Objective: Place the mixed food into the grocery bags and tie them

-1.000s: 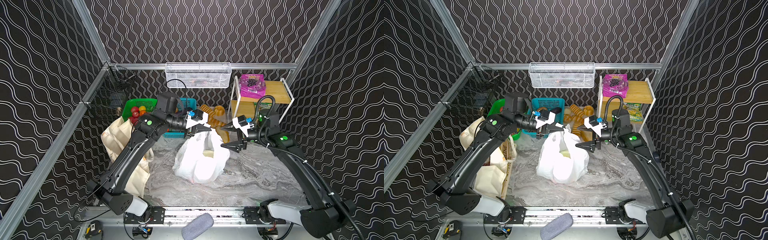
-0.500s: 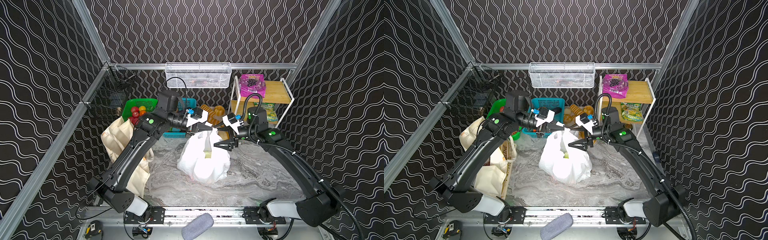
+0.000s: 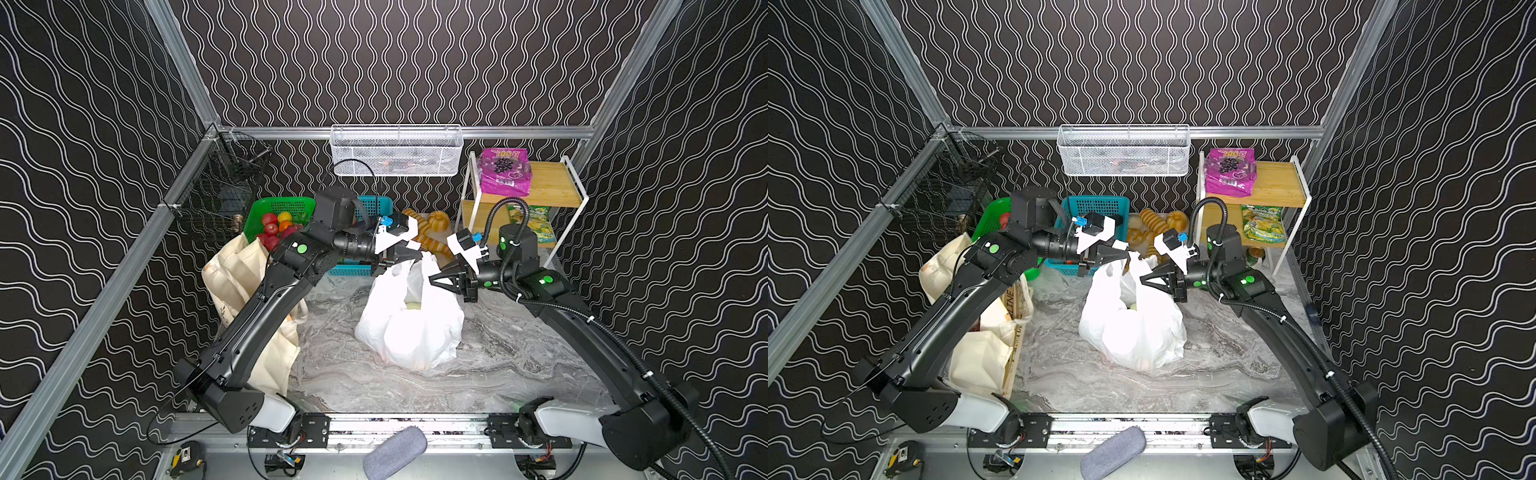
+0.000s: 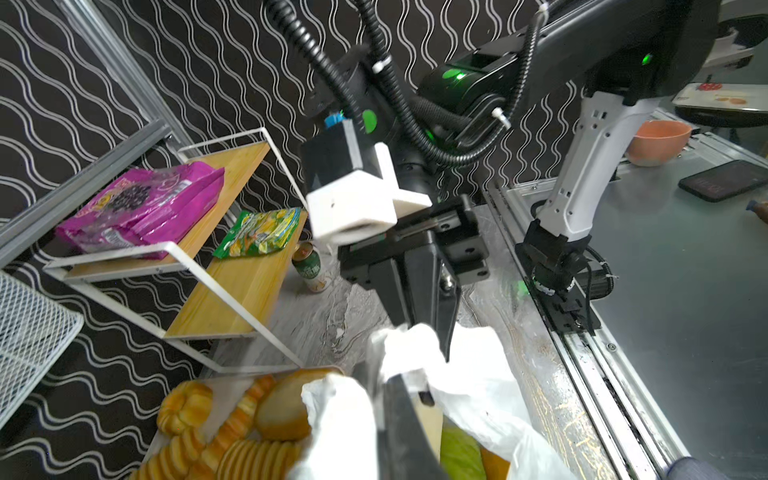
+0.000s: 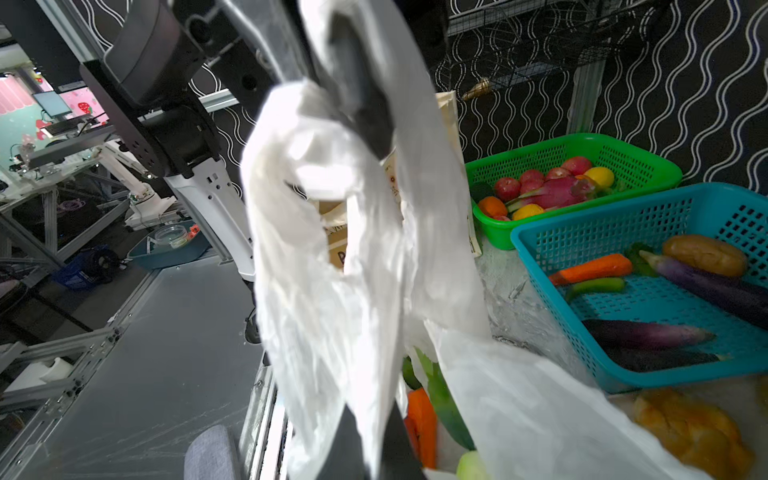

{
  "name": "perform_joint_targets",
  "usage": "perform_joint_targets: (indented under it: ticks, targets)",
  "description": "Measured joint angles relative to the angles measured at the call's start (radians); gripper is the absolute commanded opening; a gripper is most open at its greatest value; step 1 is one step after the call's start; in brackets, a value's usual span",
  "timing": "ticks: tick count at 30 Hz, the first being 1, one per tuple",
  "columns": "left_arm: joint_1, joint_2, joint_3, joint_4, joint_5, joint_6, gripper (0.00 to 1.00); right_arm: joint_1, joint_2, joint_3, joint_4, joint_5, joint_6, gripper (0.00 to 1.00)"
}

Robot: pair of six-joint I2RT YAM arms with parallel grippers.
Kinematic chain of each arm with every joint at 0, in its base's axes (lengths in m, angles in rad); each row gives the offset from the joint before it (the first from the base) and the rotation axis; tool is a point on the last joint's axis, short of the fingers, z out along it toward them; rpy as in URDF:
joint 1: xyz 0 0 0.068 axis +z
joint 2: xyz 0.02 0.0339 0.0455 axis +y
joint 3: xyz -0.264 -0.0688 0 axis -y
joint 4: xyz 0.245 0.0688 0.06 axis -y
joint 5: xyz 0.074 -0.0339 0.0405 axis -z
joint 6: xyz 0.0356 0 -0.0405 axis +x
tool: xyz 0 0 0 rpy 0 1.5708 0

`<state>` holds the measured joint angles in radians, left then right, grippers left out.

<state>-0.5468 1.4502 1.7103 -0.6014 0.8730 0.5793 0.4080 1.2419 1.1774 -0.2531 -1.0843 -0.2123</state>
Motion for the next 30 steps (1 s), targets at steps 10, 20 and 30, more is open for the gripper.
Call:
perform_joint_targets:
  ticks: [10, 20, 30]
  targets:
    - [-0.013, -0.035, 0.002, -0.185, -0.09, 0.037, 0.1, -0.055, 0.014, -0.001, 0.081, 0.193, 0.228, 0.0]
    - [-0.179, 0.267, 0.386, -0.601, -0.136, 0.208, 0.04, 0.081, 0.172, 0.17, -0.024, 0.365, 0.246, 0.04]
    - [-0.152, 0.107, 0.203, -0.409, -0.16, 0.126, 0.04, 0.08, 0.08, 0.029, 0.101, 0.236, 0.22, 0.25]
